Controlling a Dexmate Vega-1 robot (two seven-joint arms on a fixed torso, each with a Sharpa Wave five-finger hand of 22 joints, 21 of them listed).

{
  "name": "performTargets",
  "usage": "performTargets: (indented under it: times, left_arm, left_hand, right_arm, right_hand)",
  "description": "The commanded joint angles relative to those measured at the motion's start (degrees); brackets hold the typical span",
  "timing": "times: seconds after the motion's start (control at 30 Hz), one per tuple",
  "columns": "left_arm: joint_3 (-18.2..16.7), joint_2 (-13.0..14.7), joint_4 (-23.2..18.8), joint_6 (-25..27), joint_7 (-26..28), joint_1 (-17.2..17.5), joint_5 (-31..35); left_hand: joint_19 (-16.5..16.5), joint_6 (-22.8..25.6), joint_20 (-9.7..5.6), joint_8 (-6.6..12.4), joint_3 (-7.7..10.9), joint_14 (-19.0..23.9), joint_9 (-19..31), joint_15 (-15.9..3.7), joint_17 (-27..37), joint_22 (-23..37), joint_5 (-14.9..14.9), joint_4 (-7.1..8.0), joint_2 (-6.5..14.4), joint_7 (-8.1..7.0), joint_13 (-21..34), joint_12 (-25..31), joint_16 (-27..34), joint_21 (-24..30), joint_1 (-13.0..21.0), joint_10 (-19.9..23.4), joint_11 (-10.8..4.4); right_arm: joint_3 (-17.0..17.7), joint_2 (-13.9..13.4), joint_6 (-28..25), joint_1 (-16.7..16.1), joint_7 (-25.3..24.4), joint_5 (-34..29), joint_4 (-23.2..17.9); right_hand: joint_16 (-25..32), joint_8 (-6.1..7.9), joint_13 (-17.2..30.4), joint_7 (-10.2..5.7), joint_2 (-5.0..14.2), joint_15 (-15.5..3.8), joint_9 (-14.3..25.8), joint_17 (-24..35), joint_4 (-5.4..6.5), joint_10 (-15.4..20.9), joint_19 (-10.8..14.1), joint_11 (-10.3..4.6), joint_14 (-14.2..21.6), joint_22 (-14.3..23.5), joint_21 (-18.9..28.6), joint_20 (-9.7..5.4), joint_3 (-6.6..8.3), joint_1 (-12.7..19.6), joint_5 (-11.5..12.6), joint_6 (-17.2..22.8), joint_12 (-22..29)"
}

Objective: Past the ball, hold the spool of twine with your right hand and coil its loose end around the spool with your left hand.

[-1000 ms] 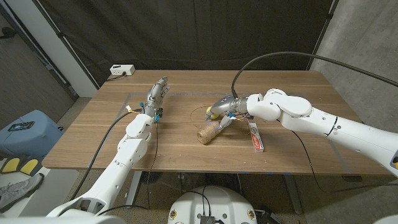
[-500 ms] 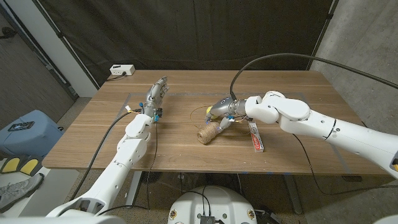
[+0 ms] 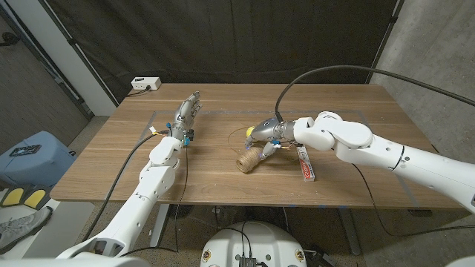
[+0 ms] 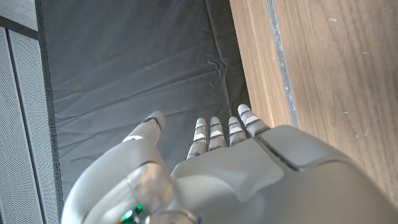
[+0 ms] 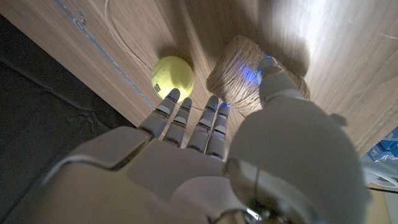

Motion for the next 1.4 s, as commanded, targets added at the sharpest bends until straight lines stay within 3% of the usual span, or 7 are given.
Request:
performTargets:
  times: [0.03, 0.73, 0.9, 1.03, 1.23, 1.4]
  left_arm:
    - [0.2, 0.1, -1.0, 0.4, 0.4, 0.5, 0.5]
    - [0.5, 0.3, -2.9, 1.4, 0.7, 1.0, 0.9]
    - [0.4, 0.4, -3.7, 2.0, 1.3, 1.6, 1.1]
    - [0.4, 0.5, -4.1, 2.0, 1.4, 2.0, 1.1]
    - [0.4, 0.6, -5.2, 2.2, 1.9, 2.7, 1.5]
    - [0.3, 0.5, -5.9, 2.2, 2.2, 3.3, 1.7]
  left_hand:
    - [0.4, -0.1, 0.35, 0.0, 0.21, 0.0, 0.1, 0.07, 0.2, 0.2, 0.6, -0.17, 0.1, -0.32, 0.2, 0.2, 0.3, -0.2, -0.4, 0.3, 0.21]
    - [0.6, 0.0, 0.42, 0.04, 0.3, 0.2, 0.1, 0.14, 0.2, 0.2, 0.6, -0.1, 0.1, -0.46, 0.2, 0.2, 0.3, -0.4, -0.4, 0.4, 0.1]
    - [0.6, 0.0, 0.41, 0.05, 0.34, 0.2, 0.1, 0.11, 0.2, 0.2, 0.6, -0.13, 0.1, -0.48, 0.2, 0.2, 0.3, -0.5, -0.4, 0.4, 0.2]
    - [0.6, -0.1, 0.43, 0.02, 0.35, 0.2, 0.1, 0.16, 0.2, 0.2, 0.6, -0.1, 0.1, -0.53, 0.2, 0.2, 0.3, -0.5, -0.4, 0.4, 0.23]
    - [0.7, -0.1, 0.44, 0.02, 0.38, 0.2, 0.1, 0.13, 0.2, 0.2, 0.6, -0.07, 0.2, -0.54, 0.2, 0.2, 0.3, -0.6, -0.4, 0.4, 0.13]
    - [0.7, -0.1, 0.46, 0.01, 0.4, 0.2, 0.1, 0.12, 0.2, 0.2, 0.6, -0.06, 0.1, -0.62, 0.2, 0.2, 0.3, -0.6, -0.4, 0.4, 0.17]
  right_arm:
    - [0.5, -0.8, -0.6, -1.0, -0.2, -0.2, -1.0]
    - [1.0, -2.1, -1.9, -2.9, -1.2, -1.0, -1.9]
    - [1.0, -1.9, -2.2, -3.2, -1.4, -1.4, -1.8]
    - [1.0, -2.2, -2.2, -3.4, -1.6, -1.5, -1.9]
    - [1.2, -2.4, -2.0, -3.8, -2.2, -1.4, -2.0]
    - [1.2, -2.6, -1.9, -4.0, -2.4, -1.4, -2.0]
  right_hand:
    - [0.4, 0.21, 0.3, 0.15, -0.26, -1.18, 0.1, 0.2, 0.21, 0.4, 0.4, 0.2, 0.4, 0.2, -0.1, 0.25, 0.42, 0.3, 0.3, 0.8, 0.3]
    - [0.6, 0.57, 0.5, -0.23, -0.33, -1.13, 0.2, 0.3, 0.45, 1.1, 0.5, 0.25, 1.1, 0.2, 0.0, 0.28, 0.46, 0.0, 0.6, 2.2, 0.4]
    - [0.8, 0.69, 0.6, -0.19, -0.31, -1.61, 0.2, 0.3, 0.42, 1.8, 0.6, 0.52, 1.8, 0.2, 0.0, 0.36, 0.56, 0.2, 0.7, 2.6, 0.7]
    - [1.9, 0.71, 0.8, -0.34, 0.33, -3.34, 0.2, 0.7, 0.69, 2.1, 0.9, 0.6, 4.4, 0.2, 0.1, 0.31, 0.91, 0.1, 1.0, 3.1, 0.7]
    - [2.2, 0.72, 0.9, -0.48, 0.49, -3.03, 0.1, 1.0, 0.75, 2.1, 1.1, 0.35, 5.0, 0.2, 0.1, 0.37, 1.05, 0.0, 1.1, 3.3, 0.7]
    - [3.1, 0.58, 1.0, -0.55, 0.88, -4.25, 0.1, 1.6, 0.92, 1.6, 1.5, 0.32, 6.9, 0.2, 0.2, 0.48, 1.28, -0.2, 1.3, 3.3, 0.5]
